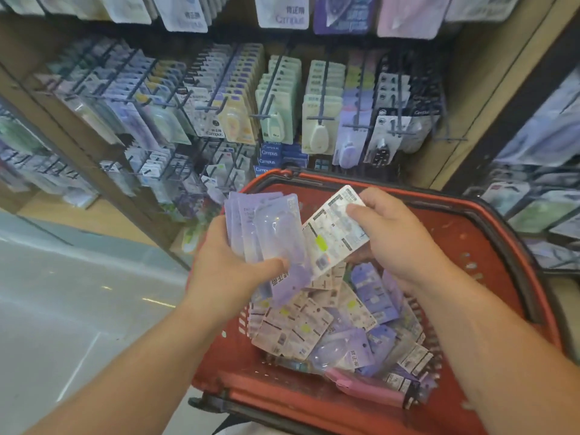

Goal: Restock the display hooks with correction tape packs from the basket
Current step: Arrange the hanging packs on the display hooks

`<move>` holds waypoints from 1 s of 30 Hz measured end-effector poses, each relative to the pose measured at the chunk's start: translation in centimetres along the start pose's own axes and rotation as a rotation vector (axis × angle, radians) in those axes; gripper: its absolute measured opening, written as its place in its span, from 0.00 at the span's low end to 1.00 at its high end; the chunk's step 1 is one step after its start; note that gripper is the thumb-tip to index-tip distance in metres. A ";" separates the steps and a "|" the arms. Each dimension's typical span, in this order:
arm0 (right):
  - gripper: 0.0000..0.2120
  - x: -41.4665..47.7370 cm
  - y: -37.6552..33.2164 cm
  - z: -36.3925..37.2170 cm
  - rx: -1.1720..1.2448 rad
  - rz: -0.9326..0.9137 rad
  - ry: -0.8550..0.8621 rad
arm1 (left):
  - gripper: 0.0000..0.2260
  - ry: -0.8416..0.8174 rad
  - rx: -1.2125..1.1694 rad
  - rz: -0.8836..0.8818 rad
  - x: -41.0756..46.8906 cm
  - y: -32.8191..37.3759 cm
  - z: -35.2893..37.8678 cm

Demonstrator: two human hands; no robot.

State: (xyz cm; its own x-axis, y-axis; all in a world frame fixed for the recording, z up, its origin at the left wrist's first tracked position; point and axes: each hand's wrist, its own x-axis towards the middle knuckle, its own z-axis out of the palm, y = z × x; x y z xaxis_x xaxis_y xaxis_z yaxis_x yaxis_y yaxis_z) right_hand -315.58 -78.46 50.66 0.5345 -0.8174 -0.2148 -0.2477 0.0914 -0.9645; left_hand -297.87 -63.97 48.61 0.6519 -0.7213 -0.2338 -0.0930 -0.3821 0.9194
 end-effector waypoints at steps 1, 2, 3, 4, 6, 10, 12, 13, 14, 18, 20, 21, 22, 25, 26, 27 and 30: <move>0.12 -0.7 -0.3 0.1 -0.005 -0.009 0.026 | 0.34 -0.021 0.002 0.012 -0.1 0.3 0.9; 0.15 -1.4 -0.3 0.1 -0.020 -0.023 0.046 | 0.33 -0.045 0.007 0.023 -0.2 0.5 1.8; 0.18 -1.9 -0.3 -0.1 -0.038 -0.026 0.053 | 0.33 -0.065 0.016 0.033 -0.3 0.8 2.6; 0.20 -2.4 -0.2 -0.3 -0.043 -0.016 0.052 | 0.32 -0.082 0.019 0.039 -0.4 1.1 3.4; 0.19 -3.1 -0.2 -1.3 0.072 0.001 0.051 | 0.32 -0.118 0.002 0.049 -0.7 1.6 4.7; 0.10 -4.3 0.4 -4.3 0.276 -0.009 0.072 | 0.29 -0.175 -0.119 0.042 -1.7 2.6 6.5; 0.12 -4.6 1.2 -5.5 0.174 -0.056 0.072 | 0.25 -0.215 -0.180 0.036 -2.4 3.0 7.1; 0.13 -4.7 1.6 -5.9 0.146 -0.077 0.076 | 0.26 -0.242 -0.198 0.031 -2.8 3.2 7.3; 0.13 -4.7 1.9 -6.3 0.128 -0.094 0.085 | 0.28 -0.264 -0.216 0.021 -3.2 3.3 7.5; 0.20 -5.2 2.1 -6.9 0.140 -0.097 -0.026 | 0.29 -0.305 -0.298 0.046 -4.4 3.9 7.7; 0.19 -5.4 1.9 -6.7 0.166 -0.097 -0.104 | 0.30 -0.299 -0.325 0.046 -4.8 4.2 7.5; 0.19 -5.4 1.7 -6.5 0.170 -0.109 -0.119 | 0.32 -0.289 -0.326 0.045 -4.9 4.3 7.3; 0.18 -5.5 1.4 -6.3 0.180 -0.126 -0.121 | 0.33 -0.279 -0.320 0.052 -4.9 4.4 7.1; 0.17 -5.3 0.3 -5.4 0.209 -0.147 -0.095 | 0.28 -0.201 -0.359 0.087 -4.5 4.3 5.8; 0.19 -5.1 0.0 -5.0 0.207 -0.147 -0.079 | 0.27 -0.172 -0.369 0.089 -4.4 4.3 5.2; 0.20 -5.0 -0.4 -4.5 0.208 -0.149 -0.064 | 0.26 -0.144 -0.372 0.095 -4.2 4.2 4.6; 0.22 -4.5 -1.5 -2.7 0.246 -0.139 -0.055 | 0.27 -0.078 -0.382 0.108 -3.3 4.0 2.2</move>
State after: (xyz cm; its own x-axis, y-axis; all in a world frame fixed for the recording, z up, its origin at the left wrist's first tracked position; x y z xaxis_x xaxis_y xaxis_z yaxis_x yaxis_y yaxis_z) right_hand -319.76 -76.46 53.44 0.5944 -0.8003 -0.0790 0.0312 0.1211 -0.9922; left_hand -302.07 -64.43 52.32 0.5930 -0.7931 -0.1392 0.1378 -0.0704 0.9880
